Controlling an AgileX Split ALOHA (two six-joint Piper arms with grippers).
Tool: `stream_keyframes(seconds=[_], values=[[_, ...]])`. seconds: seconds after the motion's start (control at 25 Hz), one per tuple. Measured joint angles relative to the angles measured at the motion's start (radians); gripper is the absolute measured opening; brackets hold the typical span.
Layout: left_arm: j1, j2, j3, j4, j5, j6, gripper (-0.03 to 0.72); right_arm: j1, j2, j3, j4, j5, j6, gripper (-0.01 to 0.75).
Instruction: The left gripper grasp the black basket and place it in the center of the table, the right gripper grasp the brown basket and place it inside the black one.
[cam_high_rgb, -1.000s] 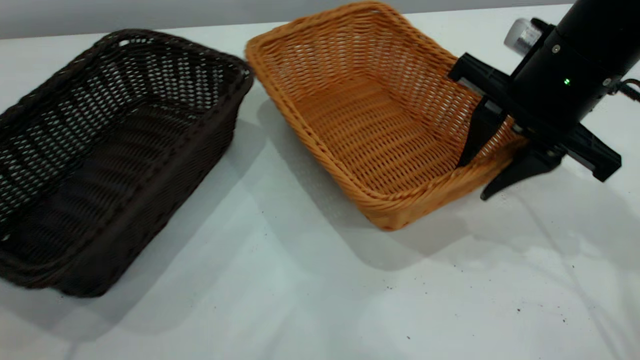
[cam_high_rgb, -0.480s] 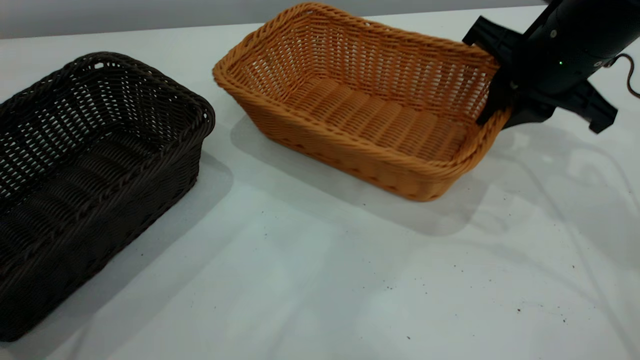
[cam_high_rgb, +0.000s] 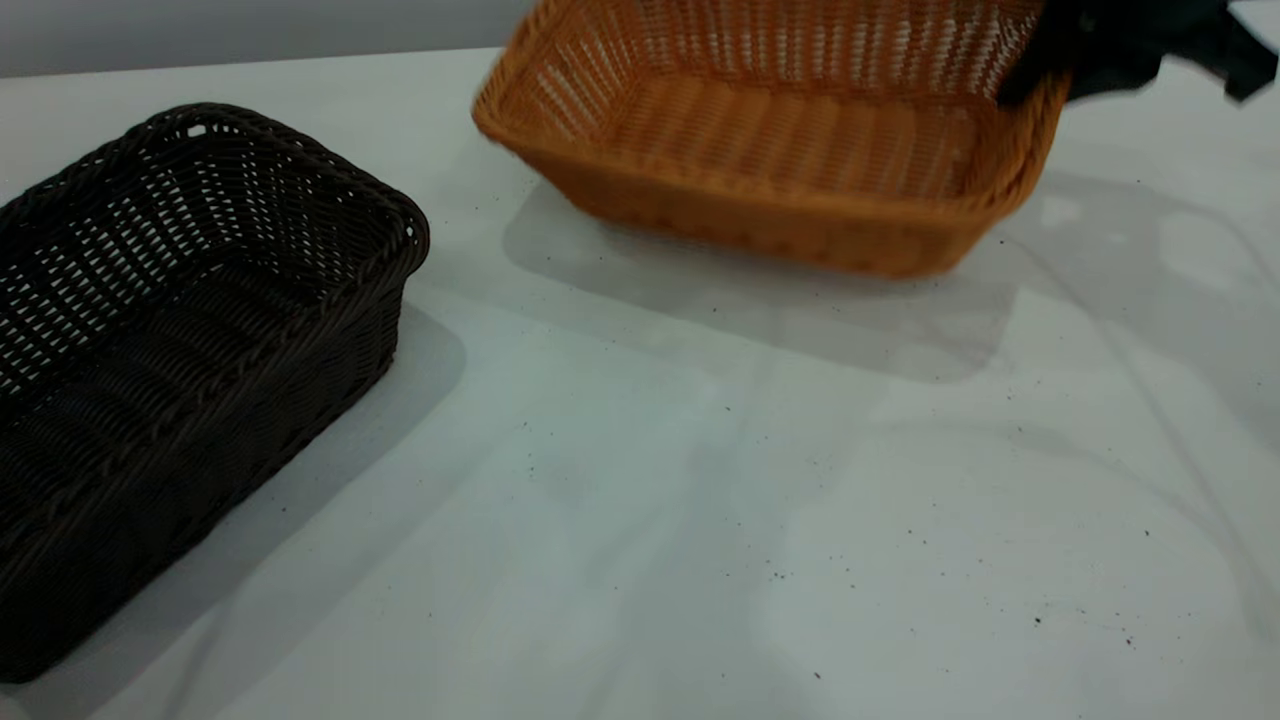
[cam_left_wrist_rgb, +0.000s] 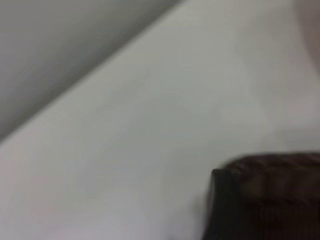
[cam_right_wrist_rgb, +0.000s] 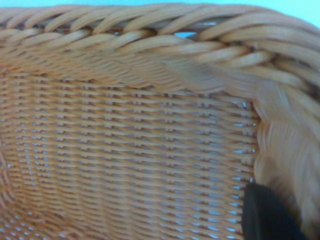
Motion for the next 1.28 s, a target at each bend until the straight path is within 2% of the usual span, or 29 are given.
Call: stream_keyframes(seconds=[0.2, 0.36, 0.56, 0.76, 0.88, 1.08, 1.28], values=[[-0.061, 0.0, -0.001, 0.004, 0.145, -0.006, 0.376, -0.058, -0.002, -0.126, -0.1, 0.116, 0.006, 0.099], [-0.149, 0.0, -0.001, 0.06, 0.207, -0.074, 0.376, -0.101, -0.002, -0.23, -0.19, 0.22, 0.009, 0.099], [-0.284, 0.0, -0.001, 0.255, 0.27, -0.278, 0.376, -0.141, -0.002, -0.341, -0.308, 0.302, 0.058, 0.099], [-0.407, 0.0, -0.001, 0.474, 0.302, -0.513, 0.376, -0.14, -0.002, -0.376, -0.337, 0.303, 0.068, 0.099], [-0.467, 0.003, 0.0, 0.555, 0.318, -0.625, 0.376, -0.14, -0.002, -0.376, -0.358, 0.292, 0.067, 0.099], [-0.476, 0.042, 0.003, 0.579, 0.322, -0.712, 0.376, -0.14, -0.002, -0.375, -0.348, 0.274, 0.066, 0.099], [-0.48, 0.113, 0.004, 0.567, 0.318, -0.713, 0.376, -0.14, -0.002, -0.374, -0.353, 0.281, 0.064, 0.099]])
